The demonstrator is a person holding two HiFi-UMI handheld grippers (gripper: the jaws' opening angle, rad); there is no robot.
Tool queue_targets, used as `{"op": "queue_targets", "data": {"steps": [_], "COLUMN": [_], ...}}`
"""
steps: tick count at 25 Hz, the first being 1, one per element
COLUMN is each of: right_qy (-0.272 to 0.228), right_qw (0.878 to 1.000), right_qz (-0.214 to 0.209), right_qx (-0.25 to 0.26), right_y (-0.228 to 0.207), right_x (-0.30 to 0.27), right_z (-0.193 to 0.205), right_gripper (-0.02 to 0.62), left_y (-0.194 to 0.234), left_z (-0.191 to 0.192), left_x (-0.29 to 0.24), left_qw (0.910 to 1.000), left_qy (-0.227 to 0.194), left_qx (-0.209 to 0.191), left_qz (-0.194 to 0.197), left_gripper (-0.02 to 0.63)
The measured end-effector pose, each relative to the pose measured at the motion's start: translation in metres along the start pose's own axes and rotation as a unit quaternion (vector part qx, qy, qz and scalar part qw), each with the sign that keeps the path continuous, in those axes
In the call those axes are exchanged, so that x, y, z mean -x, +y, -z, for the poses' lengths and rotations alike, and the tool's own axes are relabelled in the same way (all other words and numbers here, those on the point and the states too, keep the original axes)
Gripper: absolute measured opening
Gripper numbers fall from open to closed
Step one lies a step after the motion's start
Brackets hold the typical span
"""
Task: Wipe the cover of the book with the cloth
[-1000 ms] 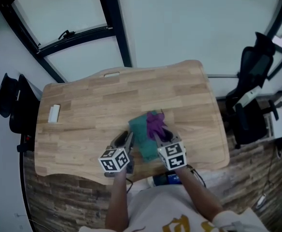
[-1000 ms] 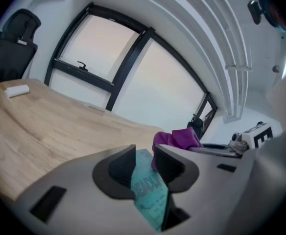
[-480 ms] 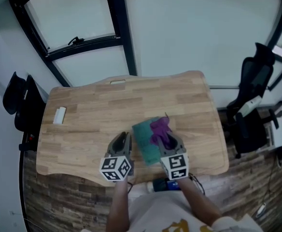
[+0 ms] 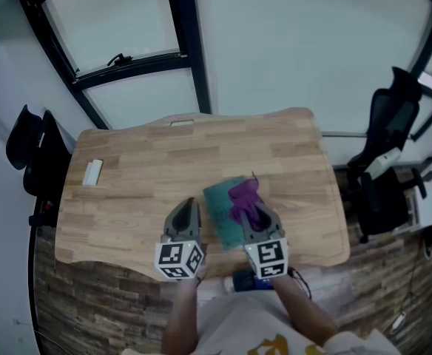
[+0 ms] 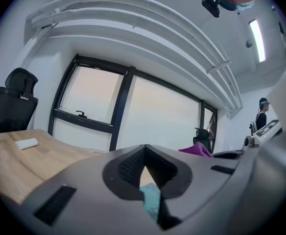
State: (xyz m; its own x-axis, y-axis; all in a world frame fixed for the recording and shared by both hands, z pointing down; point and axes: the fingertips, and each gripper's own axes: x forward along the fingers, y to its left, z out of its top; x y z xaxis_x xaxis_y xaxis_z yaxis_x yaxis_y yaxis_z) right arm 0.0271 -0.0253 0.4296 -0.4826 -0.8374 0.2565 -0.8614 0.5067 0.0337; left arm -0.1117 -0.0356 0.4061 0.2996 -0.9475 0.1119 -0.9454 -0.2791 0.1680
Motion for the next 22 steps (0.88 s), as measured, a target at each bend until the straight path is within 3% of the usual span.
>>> {"op": "queue_targets", "data": {"steps": [22], "right_qy": [-0.002], "right_qw": [1.0], "right_qz": [-0.005], "right_qx": [0.01], "right_y": [-0.002], "right_x": [0.011], "right_z": [-0.005], "right_gripper": [0.072], "left_y": [-0.019], "left_z": [0.005], "left_x": [-0.002], "left_qw": [0.9997], "left_qy": [0.007], "left_qx": [-0.017], "left_qz": [0.014], "left_gripper": [0.002]}}
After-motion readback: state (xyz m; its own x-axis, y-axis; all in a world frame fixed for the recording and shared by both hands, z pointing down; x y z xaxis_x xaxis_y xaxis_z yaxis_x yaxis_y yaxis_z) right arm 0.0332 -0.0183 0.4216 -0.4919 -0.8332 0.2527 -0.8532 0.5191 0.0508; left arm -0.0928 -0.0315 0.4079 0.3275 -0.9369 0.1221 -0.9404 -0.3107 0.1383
